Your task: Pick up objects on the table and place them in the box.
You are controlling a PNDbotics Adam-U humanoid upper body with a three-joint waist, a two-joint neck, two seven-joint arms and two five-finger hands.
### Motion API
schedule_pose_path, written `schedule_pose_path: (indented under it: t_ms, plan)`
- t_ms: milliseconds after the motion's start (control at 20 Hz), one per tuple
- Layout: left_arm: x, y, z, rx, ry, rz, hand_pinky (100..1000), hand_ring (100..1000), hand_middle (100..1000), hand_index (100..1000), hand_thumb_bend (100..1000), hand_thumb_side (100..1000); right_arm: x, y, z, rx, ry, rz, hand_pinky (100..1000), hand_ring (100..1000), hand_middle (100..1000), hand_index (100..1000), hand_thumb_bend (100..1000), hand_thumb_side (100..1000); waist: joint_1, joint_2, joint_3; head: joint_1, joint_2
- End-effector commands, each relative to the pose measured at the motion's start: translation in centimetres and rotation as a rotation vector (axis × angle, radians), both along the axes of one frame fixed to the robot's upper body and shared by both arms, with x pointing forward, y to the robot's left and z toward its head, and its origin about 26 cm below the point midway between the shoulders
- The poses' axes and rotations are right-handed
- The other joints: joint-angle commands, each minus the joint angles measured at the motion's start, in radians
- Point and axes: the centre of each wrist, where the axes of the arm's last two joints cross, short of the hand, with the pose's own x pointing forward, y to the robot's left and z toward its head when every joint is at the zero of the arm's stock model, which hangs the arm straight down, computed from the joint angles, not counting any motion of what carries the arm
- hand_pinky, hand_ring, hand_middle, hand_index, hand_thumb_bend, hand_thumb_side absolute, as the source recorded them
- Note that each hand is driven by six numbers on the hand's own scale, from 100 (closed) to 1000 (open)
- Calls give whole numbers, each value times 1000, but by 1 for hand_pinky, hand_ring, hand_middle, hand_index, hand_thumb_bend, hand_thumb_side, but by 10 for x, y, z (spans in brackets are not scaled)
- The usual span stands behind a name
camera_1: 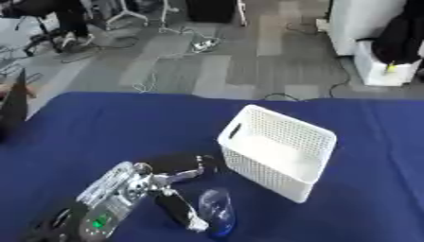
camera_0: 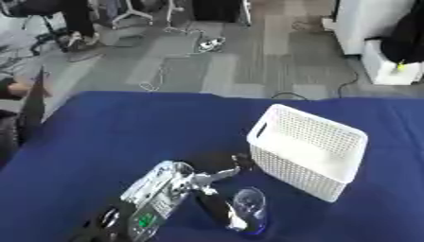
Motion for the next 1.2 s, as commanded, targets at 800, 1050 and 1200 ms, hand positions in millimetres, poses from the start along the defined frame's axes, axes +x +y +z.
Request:
schedule_pose_path:
  t_ms: [800,1050,1200]
  plan:
    - [9,-15,-4,91,18,-68,824,856,932,951,606,514,0,0,9,-18,-21,9,566,604,592,708,100,805,7,-12,-16,-14,-10]
    - [11,-13,-8,111,22,-54,800,841,928,951,606,508,0,-1,9,-18,-19,9,566,604,592,708,100,806,8,-10,-15,-10,-10]
    - [12,-12,-9,118,20,-50,838,856,931,952,609,515,0,-1,9,-18,-18,9,566,604,592,708,100,806,7,-9,-15,-9,-9]
